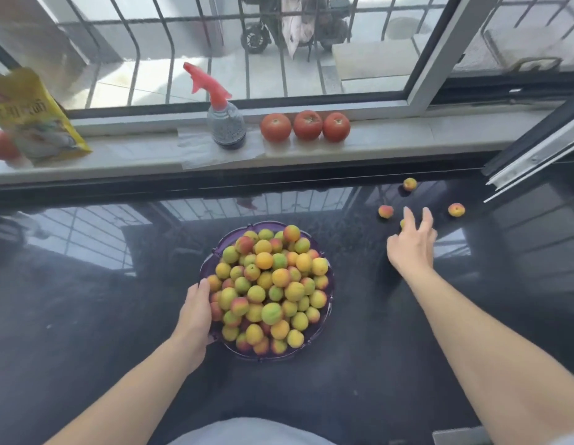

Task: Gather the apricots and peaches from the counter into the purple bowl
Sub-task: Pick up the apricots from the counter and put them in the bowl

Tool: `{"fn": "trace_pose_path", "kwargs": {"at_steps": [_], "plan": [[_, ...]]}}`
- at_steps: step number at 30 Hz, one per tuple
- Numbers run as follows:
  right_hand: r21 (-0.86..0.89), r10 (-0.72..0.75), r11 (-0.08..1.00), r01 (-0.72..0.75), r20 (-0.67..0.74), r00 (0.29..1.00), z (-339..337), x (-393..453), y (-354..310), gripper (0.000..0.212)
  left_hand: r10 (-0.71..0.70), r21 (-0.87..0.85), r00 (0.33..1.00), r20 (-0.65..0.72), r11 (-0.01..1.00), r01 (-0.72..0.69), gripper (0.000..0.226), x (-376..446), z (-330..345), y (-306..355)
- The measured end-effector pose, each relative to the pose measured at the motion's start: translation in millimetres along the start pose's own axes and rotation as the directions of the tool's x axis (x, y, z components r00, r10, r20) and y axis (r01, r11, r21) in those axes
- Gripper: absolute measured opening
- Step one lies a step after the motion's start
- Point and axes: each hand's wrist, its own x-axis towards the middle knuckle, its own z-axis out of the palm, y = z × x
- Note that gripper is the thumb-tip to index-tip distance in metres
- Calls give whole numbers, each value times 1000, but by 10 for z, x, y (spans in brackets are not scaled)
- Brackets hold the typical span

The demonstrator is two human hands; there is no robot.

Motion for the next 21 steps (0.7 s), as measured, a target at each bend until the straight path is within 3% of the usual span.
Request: {"fn": "trace_pose_path", "kwargs": {"at_steps": [4,8,15,17,21], "plan": [[-30,74,997,-73,59,995,-2,345,38,46,-36,-35,999,-20,999,35,33,-13,0,23],[89,115,989,-119,51,992,135,-42,19,23,-33,11,999,31,999,33,33,-25,-86,40],[401,66,909,-114,130,989,431,-1422,199,21,-13,86,995,99,996,5,30,-56,-305,80],[463,47,882,-92,108,993,351,-1759,185,30,-18,83,993,118,997,8,32,-108,-333,-1],[574,-130,811,109,-5,991,72,-2236,-114,35,-42,27,989,140,999,39,33,-230,-308,-203]]}}
